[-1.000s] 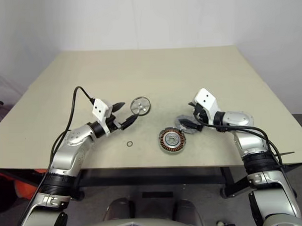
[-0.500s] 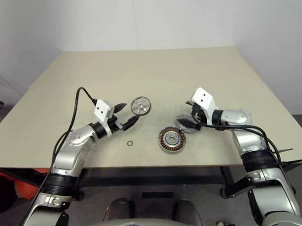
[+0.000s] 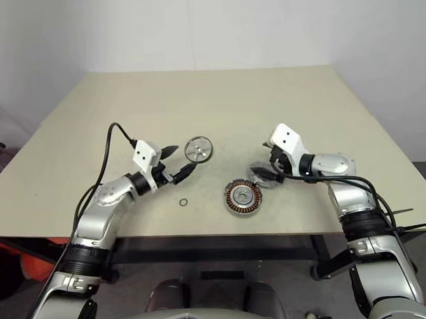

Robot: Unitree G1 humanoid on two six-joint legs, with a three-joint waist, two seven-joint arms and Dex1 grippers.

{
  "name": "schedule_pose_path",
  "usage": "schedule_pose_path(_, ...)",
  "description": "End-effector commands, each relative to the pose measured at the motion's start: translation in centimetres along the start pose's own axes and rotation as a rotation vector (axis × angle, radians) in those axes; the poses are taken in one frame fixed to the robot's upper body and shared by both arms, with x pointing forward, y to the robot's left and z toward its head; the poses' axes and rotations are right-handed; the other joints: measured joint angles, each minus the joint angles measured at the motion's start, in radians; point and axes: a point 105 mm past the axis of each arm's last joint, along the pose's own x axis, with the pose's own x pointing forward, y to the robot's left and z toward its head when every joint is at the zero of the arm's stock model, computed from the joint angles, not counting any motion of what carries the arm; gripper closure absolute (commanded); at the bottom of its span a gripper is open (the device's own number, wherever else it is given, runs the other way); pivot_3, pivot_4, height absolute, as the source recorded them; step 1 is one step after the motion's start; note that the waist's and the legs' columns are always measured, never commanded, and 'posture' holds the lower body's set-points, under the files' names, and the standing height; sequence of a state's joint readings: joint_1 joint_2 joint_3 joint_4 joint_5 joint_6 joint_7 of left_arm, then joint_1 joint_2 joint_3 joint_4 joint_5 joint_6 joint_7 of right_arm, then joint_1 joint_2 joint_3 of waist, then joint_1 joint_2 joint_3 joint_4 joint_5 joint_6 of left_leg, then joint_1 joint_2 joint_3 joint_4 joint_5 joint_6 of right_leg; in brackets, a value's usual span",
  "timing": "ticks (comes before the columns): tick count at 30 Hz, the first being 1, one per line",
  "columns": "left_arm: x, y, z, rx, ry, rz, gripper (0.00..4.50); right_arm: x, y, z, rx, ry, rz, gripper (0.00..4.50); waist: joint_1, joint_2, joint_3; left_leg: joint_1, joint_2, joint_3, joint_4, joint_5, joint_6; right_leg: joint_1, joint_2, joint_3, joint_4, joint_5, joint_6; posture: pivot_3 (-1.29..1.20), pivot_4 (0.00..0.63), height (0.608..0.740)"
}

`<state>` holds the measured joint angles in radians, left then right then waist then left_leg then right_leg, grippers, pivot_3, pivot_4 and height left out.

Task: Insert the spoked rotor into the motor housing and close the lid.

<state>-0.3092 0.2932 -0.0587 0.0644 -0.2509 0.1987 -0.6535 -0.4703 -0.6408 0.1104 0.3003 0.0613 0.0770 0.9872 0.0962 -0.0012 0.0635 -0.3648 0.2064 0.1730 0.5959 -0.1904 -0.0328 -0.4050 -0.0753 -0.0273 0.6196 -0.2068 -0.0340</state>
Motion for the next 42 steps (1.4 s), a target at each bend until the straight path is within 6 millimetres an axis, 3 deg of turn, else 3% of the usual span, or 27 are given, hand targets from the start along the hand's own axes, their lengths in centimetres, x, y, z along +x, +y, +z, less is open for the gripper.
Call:
schedule_pose_path(1, 0.4, -0.1, 1.1, 0.03, -0.035, -0.011, 0.05, -1.2, 0.2, 0.3, -0.207, 0.085, 0.057, 0.0, 0.002, 0.0, 0.0, 0.0, 0.0, 0.0, 0.0, 0.0, 0.0, 0.0, 0.0, 0.0, 0.0, 0.0, 0.0, 0.0, 0.0, 0.74)
schedule_pose_path(6, 0.5, 0.2, 1.2, 0.021, -0.041, 0.002, 0.05, -2.7, 2.4, 2.1, -0.364, 0.107, 0.246, 0.0, 0.0, 0.0, 0.0, -0.001, 0.0, 0.0, 0.0, -0.001, 0.001, 0.0, 0.0, 0.0, -0.001, 0.0, 0.0, 0.0, 0.0, 0.74)
schedule_pose_path(11, 0.6, -0.1, 0.9, 0.008, -0.04, 0.003, 0.05, -4.1, 6.0, 4.6, -0.496, 0.065, 0.454, 0.0, 0.0, 0.0, 0.0, 0.0, 0.001, 0.0, 0.0, -0.001, 0.001, 0.0, 0.0, 0.0, -0.001, 0.0, 0.0, 0.0, 0.0, 0.74)
schedule_pose_path(19, 0.6, 0.0, 0.5, 0.007, -0.035, 0.025, 0.05, -3.1, 9.7, 4.2, -0.573, 0.037, 0.655, 0.0, 0.0, 0.0, 0.0, 0.0, 0.001, 0.0, 0.001, -0.001, 0.001, 0.001, 0.0, 0.0, -0.001, 0.0, 0.001, 0.0, 0.0, 0.74)
schedule_pose_path(26, 0.3, 0.5, 1.0, 0.018, -0.05, 0.05, 0.05, -1.5, 9.6, 1.3, -0.632, 0.112, 0.709, 0.0, -0.001, 0.0, 0.0, -0.001, 0.001, -0.001, 0.001, -0.001, 0.002, 0.0, -0.001, 0.0, -0.001, 0.0, 0.001, 0.0, 0.0, 0.74)
schedule_pose_path(42, 0.1, -0.2, 0.5, 0.001, -0.052, 0.066, 0.05, -1.8, 7.3, 1.7, -0.767, 0.125, 0.755, 0.0, -0.001, 0.0, 0.0, 0.0, 0.001, -0.001, 0.002, -0.001, 0.002, 0.0, -0.001, 0.0, 0.0, 0.0, 0.0, 0.0, 0.0, 0.74)
